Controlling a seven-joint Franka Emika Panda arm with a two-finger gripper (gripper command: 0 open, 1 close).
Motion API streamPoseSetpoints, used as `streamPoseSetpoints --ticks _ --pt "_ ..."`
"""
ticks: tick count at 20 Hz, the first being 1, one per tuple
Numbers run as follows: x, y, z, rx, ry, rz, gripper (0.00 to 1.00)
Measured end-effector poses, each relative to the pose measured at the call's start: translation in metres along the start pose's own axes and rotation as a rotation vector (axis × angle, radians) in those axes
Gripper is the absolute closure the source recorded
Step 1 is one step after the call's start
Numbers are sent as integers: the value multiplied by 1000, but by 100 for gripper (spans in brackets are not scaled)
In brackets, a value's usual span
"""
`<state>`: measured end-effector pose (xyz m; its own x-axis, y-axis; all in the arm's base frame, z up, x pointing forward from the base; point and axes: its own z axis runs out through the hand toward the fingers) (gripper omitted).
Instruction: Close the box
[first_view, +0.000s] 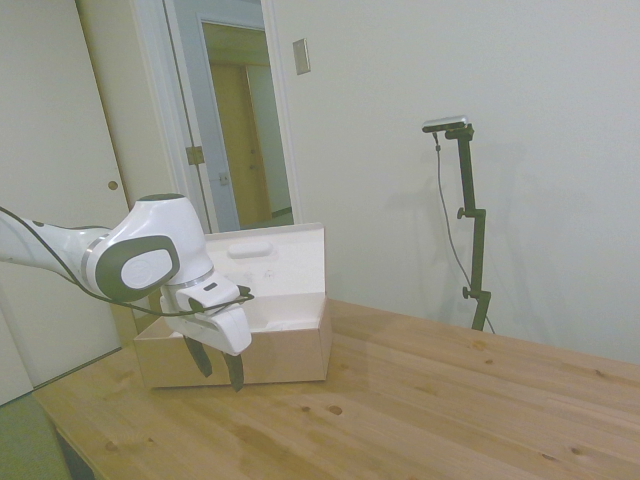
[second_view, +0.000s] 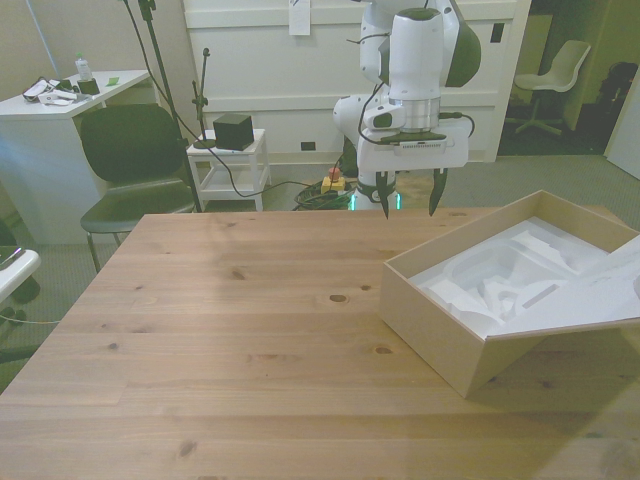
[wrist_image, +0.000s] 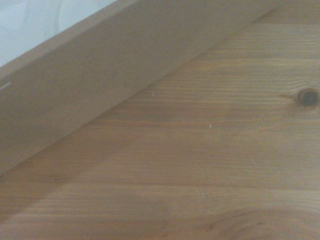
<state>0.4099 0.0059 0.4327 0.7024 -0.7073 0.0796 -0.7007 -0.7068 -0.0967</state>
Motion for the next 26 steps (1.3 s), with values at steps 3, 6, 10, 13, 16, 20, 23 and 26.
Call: streamPoseSetpoints --ticks 3,6,10,13,16,20,23,26 --pt "0 -1 -2 -1 3 -5 0" --pt "-7 -12 -25 15 26 -33 0" --pt "-13 -27 -74 66 80 -68 0" --pt "-14 -44 -108 115 126 -108 0" --pt "-19 -66 -137 156 167 -148 0" --pt "-24 -102 -165 185 220 -210 0" --pt "-25 -133 -182 209 272 -266 0" --pt "-20 -162 -188 242 306 -316 0"
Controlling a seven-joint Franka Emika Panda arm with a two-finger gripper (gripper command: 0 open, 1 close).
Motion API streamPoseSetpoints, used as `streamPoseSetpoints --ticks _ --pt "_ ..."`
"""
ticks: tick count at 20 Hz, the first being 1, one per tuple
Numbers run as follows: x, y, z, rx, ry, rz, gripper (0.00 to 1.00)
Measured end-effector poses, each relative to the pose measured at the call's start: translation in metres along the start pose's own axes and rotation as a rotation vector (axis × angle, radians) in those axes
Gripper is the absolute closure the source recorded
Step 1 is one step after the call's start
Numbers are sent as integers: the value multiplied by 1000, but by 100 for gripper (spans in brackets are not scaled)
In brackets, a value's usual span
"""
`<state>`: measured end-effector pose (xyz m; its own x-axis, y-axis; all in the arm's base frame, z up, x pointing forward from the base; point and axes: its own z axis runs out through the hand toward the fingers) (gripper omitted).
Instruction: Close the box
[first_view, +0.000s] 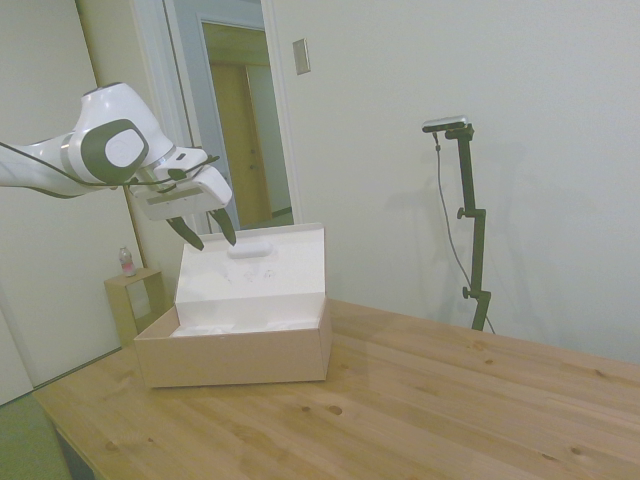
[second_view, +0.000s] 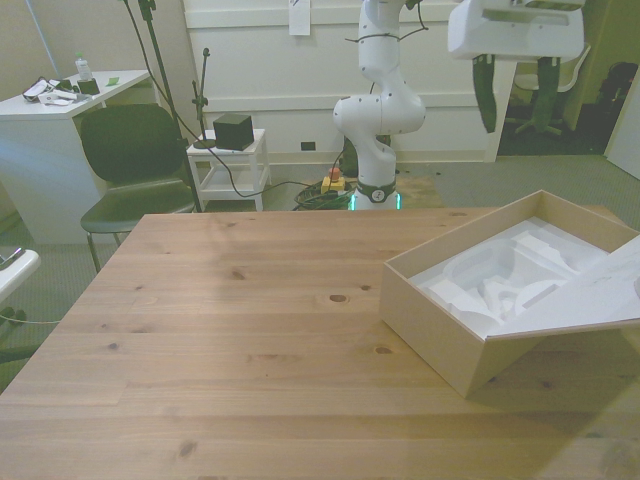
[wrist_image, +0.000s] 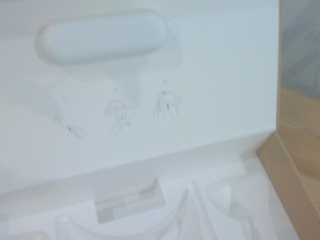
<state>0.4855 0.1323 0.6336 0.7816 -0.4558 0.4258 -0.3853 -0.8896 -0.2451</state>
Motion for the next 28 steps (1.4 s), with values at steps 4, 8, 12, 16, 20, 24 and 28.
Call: streamPoseSetpoints --ticks 4,8,12,16,20,24,28 --pt "22 -21 4 50 22 -51 0" --pt "31 -50 3 99 40 -79 0" --pt "43 -66 4 118 63 -99 0" --pt "64 -76 5 133 86 -106 0" --pt "90 -92 22 147 98 -108 0" --pt "112 -114 45 159 101 -114 0" --pt "118 -143 85 145 81 -141 0"
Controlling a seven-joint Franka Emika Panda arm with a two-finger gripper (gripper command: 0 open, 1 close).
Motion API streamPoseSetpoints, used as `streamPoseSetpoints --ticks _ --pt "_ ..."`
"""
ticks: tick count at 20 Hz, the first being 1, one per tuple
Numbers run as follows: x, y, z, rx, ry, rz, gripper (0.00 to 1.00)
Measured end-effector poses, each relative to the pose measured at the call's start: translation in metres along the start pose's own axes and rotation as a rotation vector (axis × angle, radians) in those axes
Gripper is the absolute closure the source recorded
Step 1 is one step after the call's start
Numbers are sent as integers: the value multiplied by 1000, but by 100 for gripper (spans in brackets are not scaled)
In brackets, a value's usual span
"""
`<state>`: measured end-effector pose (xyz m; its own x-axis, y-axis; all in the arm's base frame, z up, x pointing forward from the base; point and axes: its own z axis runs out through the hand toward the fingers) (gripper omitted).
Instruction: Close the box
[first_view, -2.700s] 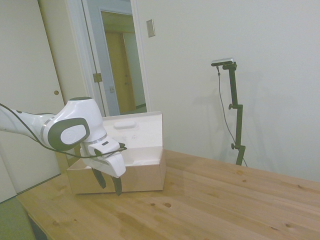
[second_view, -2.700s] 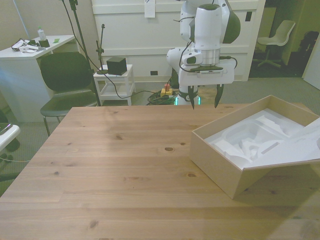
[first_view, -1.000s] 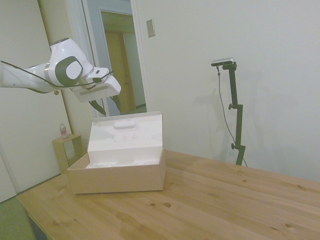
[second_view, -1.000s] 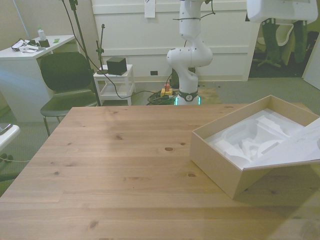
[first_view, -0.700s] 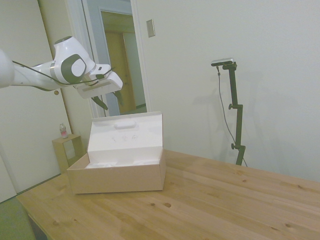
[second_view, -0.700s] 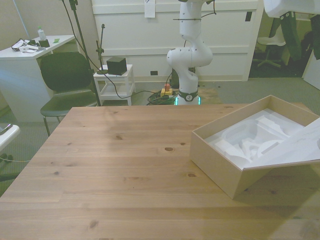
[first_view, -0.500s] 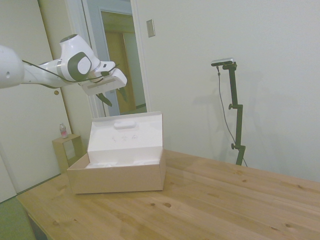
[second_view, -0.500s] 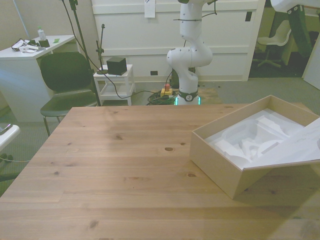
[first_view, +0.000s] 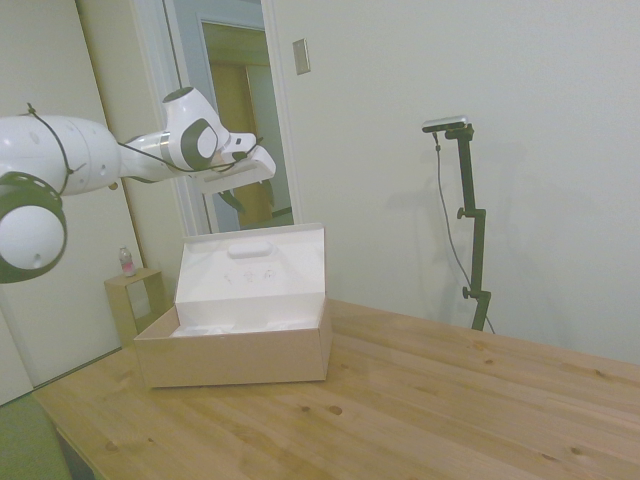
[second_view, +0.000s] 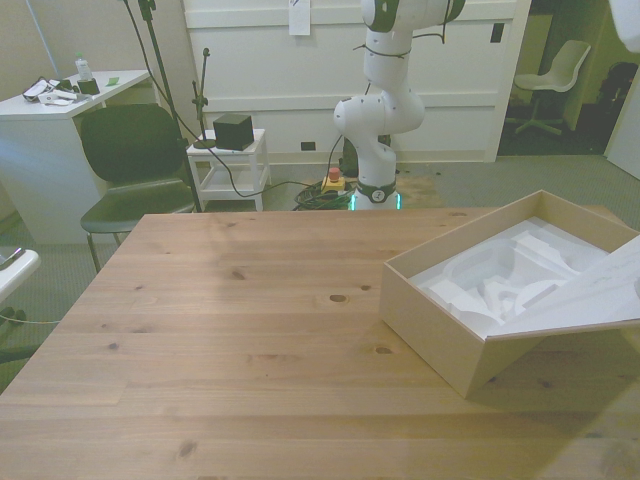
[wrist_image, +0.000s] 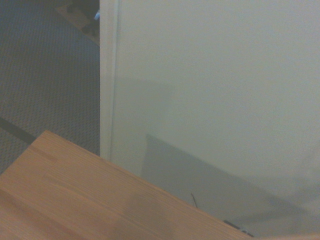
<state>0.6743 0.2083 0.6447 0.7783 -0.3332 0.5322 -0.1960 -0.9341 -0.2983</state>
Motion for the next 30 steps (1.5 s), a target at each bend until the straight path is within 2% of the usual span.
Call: streamPoseSetpoints --ticks 4,18,22,25,30 --pt "7 -6 36 -22 -16 -5 0" --pt "0 -25 106 -73 -85 -19 0" --pt "-1 -26 80 -122 -138 26 0" --pt "-11 -24 56 -191 -198 72 0" --pt "-39 3 57 -302 -294 127 0"
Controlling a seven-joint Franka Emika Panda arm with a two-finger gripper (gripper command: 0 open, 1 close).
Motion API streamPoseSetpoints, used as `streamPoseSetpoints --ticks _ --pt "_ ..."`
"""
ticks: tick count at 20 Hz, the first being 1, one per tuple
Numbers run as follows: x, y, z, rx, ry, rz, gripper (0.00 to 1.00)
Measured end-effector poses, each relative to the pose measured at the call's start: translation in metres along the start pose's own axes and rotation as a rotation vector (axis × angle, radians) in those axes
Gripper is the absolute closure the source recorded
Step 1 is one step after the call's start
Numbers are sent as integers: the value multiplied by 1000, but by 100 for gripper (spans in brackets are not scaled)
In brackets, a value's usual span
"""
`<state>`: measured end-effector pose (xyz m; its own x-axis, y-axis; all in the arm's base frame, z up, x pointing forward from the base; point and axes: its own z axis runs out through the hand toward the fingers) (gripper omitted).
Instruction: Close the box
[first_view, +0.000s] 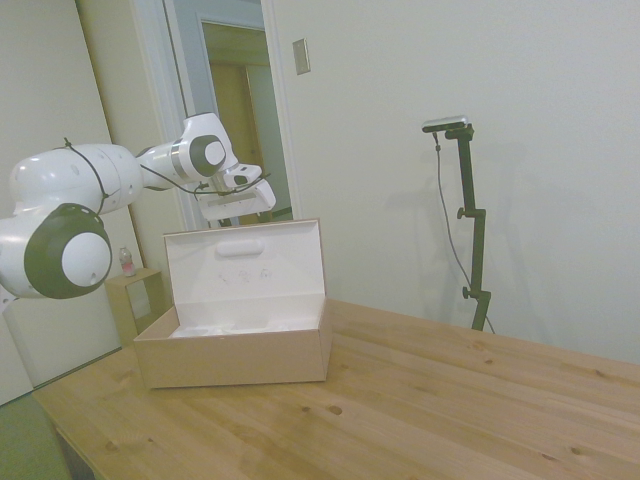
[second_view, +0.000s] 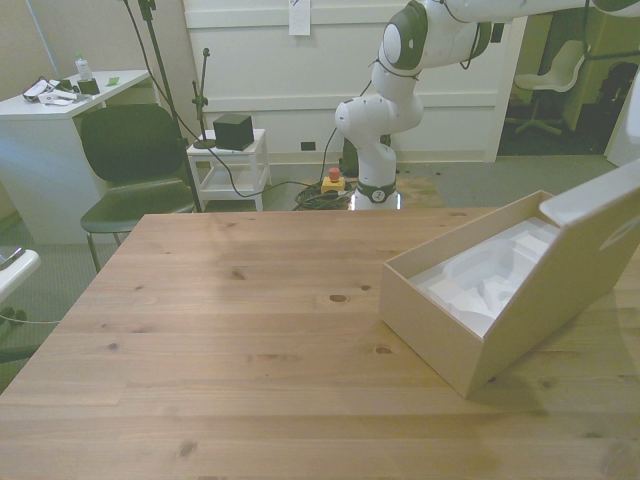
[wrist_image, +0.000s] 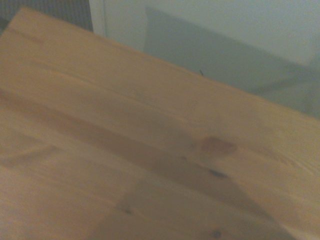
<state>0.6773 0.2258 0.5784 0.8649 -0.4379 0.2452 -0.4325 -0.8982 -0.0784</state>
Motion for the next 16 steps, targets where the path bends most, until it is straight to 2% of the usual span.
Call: streamPoseSetpoints --ticks 4,10,16 --pt "-25 20 -1 -51 -40 34 0" --pt "-78 53 -46 -72 -24 70 0" --pt "-160 61 -94 23 100 37 0"
